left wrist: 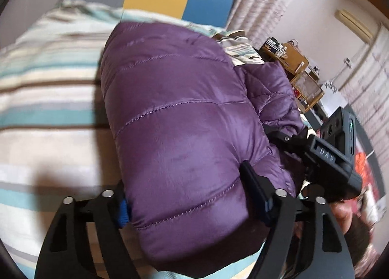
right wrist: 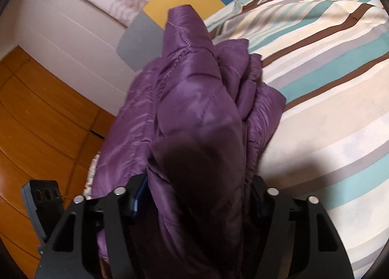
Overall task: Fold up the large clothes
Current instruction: 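Lift the purple jacket bundle with both grippers and roll it over, then lower the jacket bundle onto the bed with both grippers and release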
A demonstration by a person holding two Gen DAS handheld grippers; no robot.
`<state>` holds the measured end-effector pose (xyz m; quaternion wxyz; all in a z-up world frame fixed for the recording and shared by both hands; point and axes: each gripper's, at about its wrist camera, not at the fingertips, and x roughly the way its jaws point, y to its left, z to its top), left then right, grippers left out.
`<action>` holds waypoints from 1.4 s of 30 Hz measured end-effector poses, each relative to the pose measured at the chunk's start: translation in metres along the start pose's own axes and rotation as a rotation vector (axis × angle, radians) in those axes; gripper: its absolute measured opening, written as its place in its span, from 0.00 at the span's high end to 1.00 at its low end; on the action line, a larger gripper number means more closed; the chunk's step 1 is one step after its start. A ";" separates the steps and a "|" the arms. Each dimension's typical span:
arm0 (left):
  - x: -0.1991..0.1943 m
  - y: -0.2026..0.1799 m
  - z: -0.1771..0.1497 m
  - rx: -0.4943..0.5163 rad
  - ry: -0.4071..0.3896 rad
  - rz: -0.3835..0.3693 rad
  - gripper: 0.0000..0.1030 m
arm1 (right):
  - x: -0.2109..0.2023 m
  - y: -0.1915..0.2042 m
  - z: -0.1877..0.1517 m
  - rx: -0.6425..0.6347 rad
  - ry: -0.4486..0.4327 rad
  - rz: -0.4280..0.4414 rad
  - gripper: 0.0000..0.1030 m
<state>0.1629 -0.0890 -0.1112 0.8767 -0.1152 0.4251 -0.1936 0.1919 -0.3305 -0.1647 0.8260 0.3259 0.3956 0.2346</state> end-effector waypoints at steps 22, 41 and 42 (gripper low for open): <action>-0.099 0.072 -0.019 -0.024 -0.293 0.171 0.36 | 0.078 0.126 -0.027 -0.191 0.064 0.157 0.40; -0.153 0.152 -0.062 -0.228 -0.349 0.387 0.09 | 0.128 0.174 -0.044 -0.387 0.069 0.061 0.08; -0.160 0.149 -0.057 -0.229 -0.373 0.424 0.08 | 0.114 0.171 -0.038 -0.390 0.011 0.037 0.08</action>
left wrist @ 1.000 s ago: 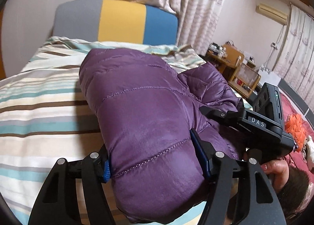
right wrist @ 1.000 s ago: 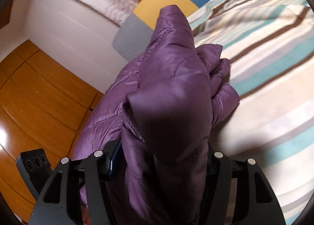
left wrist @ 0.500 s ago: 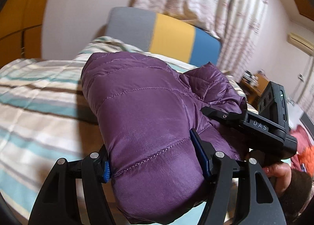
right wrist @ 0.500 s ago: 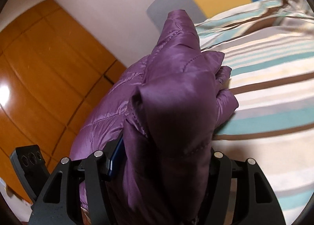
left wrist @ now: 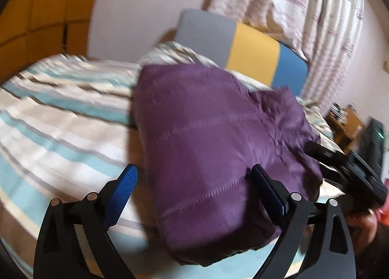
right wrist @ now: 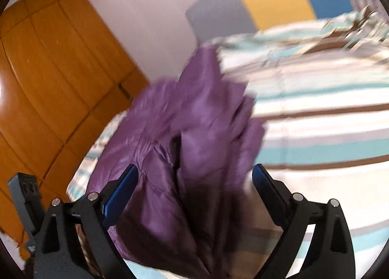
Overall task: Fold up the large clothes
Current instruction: 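Lower the jacket bundle onto the bed with both grippers and release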
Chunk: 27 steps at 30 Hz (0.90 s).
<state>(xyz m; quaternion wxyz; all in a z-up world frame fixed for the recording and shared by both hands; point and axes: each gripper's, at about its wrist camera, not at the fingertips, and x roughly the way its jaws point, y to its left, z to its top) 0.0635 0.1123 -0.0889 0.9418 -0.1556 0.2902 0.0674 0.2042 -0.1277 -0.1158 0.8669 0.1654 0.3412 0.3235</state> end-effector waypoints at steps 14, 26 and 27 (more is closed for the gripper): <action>0.097 -0.036 0.084 0.123 0.151 0.219 0.08 | 0.066 0.072 0.069 -0.144 0.016 -0.205 0.39; 0.141 -0.005 0.063 0.051 0.226 0.176 0.03 | 0.134 0.030 0.025 -0.127 0.163 -0.287 0.37; 0.145 -0.005 0.062 0.055 0.229 0.177 0.03 | 0.137 0.029 0.022 -0.142 0.162 -0.294 0.36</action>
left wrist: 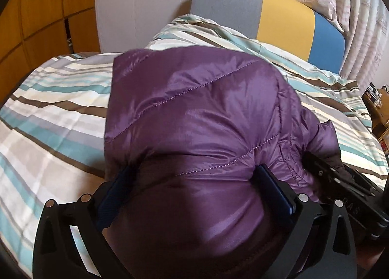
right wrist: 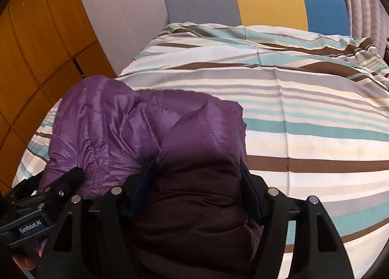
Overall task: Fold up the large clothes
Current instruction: 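Lower the jacket bundle onto the bed with both grippers and release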
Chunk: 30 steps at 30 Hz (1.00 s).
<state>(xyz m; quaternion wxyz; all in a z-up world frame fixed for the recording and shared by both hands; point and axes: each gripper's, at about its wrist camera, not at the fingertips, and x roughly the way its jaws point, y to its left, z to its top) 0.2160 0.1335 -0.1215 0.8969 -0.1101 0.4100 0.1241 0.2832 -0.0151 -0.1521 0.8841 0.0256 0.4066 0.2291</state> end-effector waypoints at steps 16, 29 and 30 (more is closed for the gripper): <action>-0.022 -0.014 -0.015 0.039 -0.130 0.063 0.03 | -0.015 -0.001 -0.017 -0.015 -0.081 -0.060 0.18; -0.073 0.004 -0.084 -0.071 -0.185 -0.016 0.03 | -0.082 0.002 -0.067 -0.015 -0.096 -0.038 0.07; -0.074 0.003 -0.082 -0.065 -0.172 -0.016 0.03 | -0.082 0.000 -0.066 0.005 -0.084 -0.029 0.07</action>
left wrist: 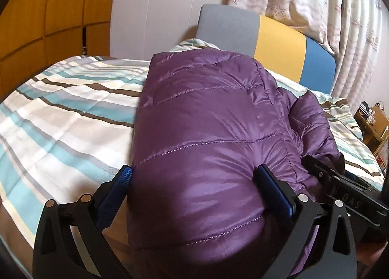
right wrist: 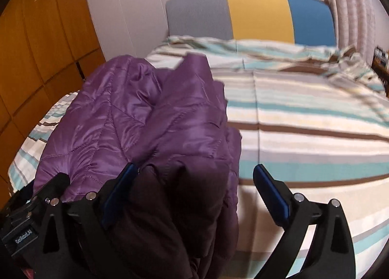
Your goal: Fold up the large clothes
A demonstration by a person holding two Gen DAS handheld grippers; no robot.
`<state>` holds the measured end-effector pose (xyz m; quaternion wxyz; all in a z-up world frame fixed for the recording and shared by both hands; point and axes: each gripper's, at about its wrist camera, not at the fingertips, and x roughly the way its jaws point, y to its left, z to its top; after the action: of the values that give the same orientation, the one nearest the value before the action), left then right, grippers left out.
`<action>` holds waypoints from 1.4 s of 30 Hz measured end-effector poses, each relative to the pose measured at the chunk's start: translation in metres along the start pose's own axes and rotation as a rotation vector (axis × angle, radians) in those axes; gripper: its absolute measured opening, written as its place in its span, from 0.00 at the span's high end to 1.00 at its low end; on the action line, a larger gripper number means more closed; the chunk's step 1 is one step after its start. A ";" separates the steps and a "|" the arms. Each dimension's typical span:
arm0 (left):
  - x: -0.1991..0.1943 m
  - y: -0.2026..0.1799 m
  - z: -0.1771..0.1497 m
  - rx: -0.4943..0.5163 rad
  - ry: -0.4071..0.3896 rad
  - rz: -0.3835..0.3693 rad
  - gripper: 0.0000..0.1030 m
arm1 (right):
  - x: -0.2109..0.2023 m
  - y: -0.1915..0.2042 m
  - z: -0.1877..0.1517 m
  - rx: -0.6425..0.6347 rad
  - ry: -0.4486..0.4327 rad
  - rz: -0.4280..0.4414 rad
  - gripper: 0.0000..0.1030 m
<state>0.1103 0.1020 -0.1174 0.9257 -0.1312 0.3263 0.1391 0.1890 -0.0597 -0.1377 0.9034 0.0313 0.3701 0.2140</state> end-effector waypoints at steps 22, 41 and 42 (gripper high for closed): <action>-0.104 0.000 -0.022 0.052 0.026 -0.008 0.03 | -0.107 -0.001 -0.043 -0.017 0.072 0.072 0.02; -0.150 -0.017 -0.037 0.085 0.049 -0.115 0.03 | -0.193 0.016 -0.051 -0.072 -0.001 0.070 0.02; -0.150 -0.016 -0.036 0.081 0.046 -0.114 0.03 | -0.193 0.016 -0.051 -0.073 -0.003 0.069 0.02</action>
<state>-0.0175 0.0492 -0.0460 0.9289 -0.1149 0.3450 0.0697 0.0259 -0.1297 -0.0445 0.8966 0.0113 0.3593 0.2586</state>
